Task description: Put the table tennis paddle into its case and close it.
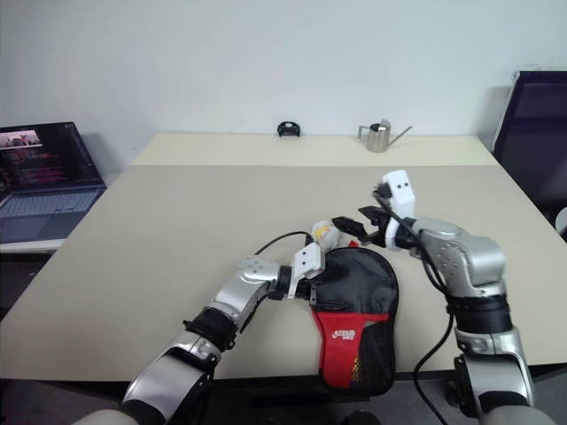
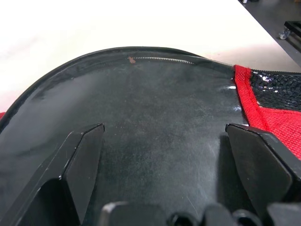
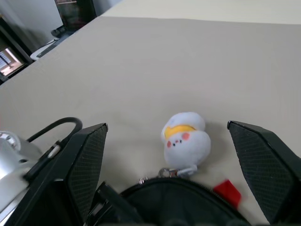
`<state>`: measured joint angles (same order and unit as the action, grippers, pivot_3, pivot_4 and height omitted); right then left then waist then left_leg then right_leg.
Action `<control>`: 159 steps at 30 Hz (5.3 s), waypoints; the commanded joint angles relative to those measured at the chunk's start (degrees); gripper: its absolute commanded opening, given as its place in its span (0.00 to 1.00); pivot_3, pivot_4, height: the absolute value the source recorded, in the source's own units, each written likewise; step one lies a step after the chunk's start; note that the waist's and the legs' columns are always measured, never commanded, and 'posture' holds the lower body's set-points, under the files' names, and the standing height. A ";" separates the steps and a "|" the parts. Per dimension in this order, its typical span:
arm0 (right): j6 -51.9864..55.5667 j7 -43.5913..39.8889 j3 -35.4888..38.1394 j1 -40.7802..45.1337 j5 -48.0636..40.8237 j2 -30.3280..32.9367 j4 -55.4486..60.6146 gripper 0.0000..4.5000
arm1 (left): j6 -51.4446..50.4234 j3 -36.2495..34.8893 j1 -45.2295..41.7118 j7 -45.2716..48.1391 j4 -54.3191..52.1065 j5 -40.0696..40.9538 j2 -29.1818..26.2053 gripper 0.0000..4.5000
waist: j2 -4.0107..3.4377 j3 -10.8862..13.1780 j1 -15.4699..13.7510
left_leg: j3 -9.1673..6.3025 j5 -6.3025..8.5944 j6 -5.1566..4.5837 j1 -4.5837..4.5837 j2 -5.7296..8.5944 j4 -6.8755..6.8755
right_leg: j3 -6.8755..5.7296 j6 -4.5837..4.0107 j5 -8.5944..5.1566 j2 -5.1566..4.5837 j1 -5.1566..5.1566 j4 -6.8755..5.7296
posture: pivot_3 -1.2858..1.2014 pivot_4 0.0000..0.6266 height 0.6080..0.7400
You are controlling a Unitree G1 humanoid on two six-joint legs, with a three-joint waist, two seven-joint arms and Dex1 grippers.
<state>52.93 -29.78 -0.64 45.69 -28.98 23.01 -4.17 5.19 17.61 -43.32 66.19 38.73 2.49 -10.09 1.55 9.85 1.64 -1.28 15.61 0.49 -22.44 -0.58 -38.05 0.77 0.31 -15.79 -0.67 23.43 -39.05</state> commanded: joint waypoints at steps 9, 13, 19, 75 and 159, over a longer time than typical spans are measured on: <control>-29.42 -1.74 -6.55 17.41 16.97 -12.97 -42.12 0.99 | -0.83 0.48 2.13 -1.59 -3.18 -0.66 0.43 1.00 | -0.03 -0.02 -0.09 | 0.04 -0.01 0.01 0.01 0.00 0.00 | 0.00 -0.01 0.01 -0.09 0.01 -0.01 | 0.52 0.24 1.00; -35.87 -1.97 -7.64 19.72 21.27 -15.30 -51.13 0.99 | -1.89 0.44 2.92 -2.16 -4.85 -0.57 0.20 1.00 | -0.07 -0.04 0.21 | 0.08 -0.01 0.01 0.06 0.02 0.02 | 0.02 -0.01 0.01 -0.15 0.02 -0.06 | 0.52 0.24 1.00; -41.62 -2.05 -8.61 21.46 26.51 -17.31 -58.26 0.99 | -2.93 0.40 3.70 -2.85 -6.24 -0.67 -0.05 1.00 | -0.07 -0.04 0.18 | 0.08 -0.01 0.02 0.03 0.01 0.02 | 0.02 -0.01 0.01 -0.16 0.02 -0.05 | 0.52 0.24 1.00; -18.41 3.43 1.11 -4.01 30.09 4.98 -7.02 0.03 | 7.91 4.73 -1.26 -4.76 9.33 -7.28 2.20 1.00 | -0.15 -0.13 -0.25 | 0.05 -0.01 0.02 0.13 0.16 -0.03 | 0.00 0.08 0.05 -0.26 -0.17 0.00 | 0.52 0.24 1.00; -1.16 -5.37 9.59 -25.28 -7.32 23.33 20.70 0.70 | -2.75 -3.72 -1.36 1.25 -6.75 4.94 1.48 1.00 | 0.02 -0.36 -1.36 | -0.01 0.02 0.01 0.33 0.09 0.05 | 0.06 0.39 0.01 0.24 -0.47 0.31 | 0.52 0.24 1.00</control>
<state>55.26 -34.89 9.32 18.78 -38.63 46.56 18.03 4.26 16.16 -43.72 66.89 37.34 4.75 -8.17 1.57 9.49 0.28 -1.26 15.62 0.50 -22.30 -0.49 -38.00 0.85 0.68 -15.76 -0.43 23.18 -38.83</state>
